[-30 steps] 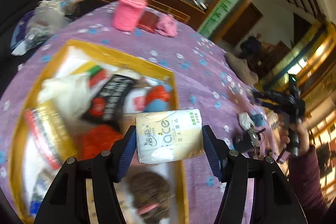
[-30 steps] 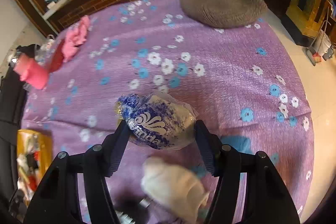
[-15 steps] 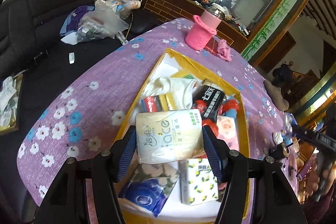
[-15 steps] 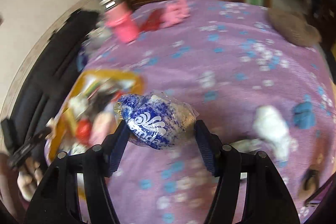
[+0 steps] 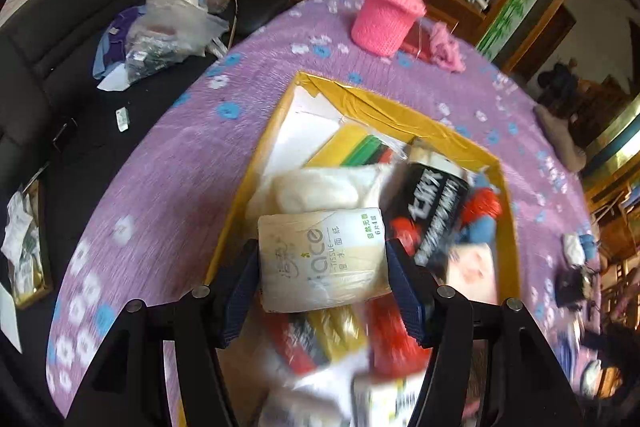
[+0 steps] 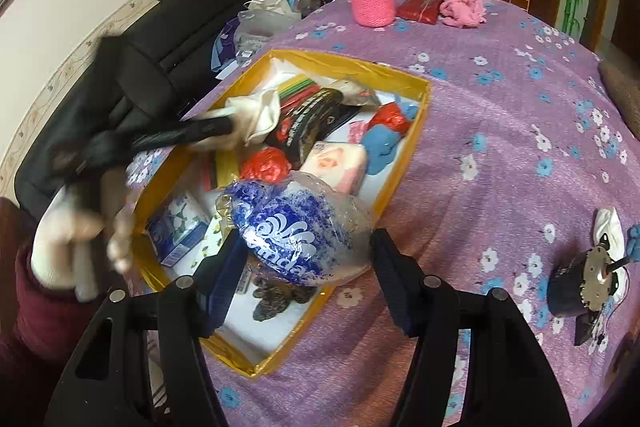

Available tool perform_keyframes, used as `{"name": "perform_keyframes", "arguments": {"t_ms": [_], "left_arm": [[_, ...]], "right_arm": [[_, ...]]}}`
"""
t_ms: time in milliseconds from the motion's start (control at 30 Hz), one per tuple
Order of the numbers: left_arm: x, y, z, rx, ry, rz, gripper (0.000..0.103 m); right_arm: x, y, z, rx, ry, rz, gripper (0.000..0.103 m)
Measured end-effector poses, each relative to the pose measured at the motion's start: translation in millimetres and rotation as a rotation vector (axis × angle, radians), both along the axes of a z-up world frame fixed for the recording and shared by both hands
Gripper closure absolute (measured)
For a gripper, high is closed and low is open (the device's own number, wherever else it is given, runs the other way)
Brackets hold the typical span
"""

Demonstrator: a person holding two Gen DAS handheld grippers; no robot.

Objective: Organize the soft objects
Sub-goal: 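Carry the ace pack over the box with left tool while right tool carries the Vinda bag, then open left tool to drop the ace pack while right tool lowers the Vinda bag and opens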

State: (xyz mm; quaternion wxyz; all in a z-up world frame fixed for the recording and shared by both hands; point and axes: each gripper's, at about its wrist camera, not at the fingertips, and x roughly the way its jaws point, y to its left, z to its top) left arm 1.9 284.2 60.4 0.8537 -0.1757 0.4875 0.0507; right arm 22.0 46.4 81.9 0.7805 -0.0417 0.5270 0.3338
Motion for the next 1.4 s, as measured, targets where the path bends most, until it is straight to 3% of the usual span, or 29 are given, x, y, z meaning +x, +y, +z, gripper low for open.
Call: {"name": "perform_keyframes", "arguments": {"t_ms": [167,367,467,633,800,967,1267,1400], "left_arm": [[42.6,1.9,-3.0,0.040,0.009,0.011,0.041],[62.6,4.3,-19.6,0.001,-0.027,0.021,0.038],[50.2,3.7,-14.9,-0.014,-0.053,0.017,0.036],[13.8,5.3,10.4,-0.024,-0.125,0.022,0.023],[-14.9,4.9,27.5,-0.002,-0.168,0.018,0.021],[-42.0,5.3,42.3,-0.002,-0.232,0.015,0.021],[-79.4,17.9,37.4,-0.076,-0.254,0.041,0.020],[-93.8,25.9,36.2,-0.100,-0.269,0.063,0.020]], "right_arm": [[-7.8,7.5,-0.1,-0.012,-0.013,0.025,0.040],[-19.7,19.1,-6.6,-0.030,-0.018,0.073,0.040],[-27.9,24.1,-8.0,-0.039,-0.029,0.101,0.040],[-38.5,30.2,-7.3,-0.047,-0.062,0.136,0.040],[-36.8,38.1,-7.7,-0.022,-0.061,0.137,0.040],[-55.2,58.3,-10.0,-0.012,-0.053,0.226,0.039],[-58.5,87.6,-36.7,-0.058,0.003,0.249,0.037],[-50.6,86.1,-34.0,-0.005,0.028,0.225,0.035]]}}
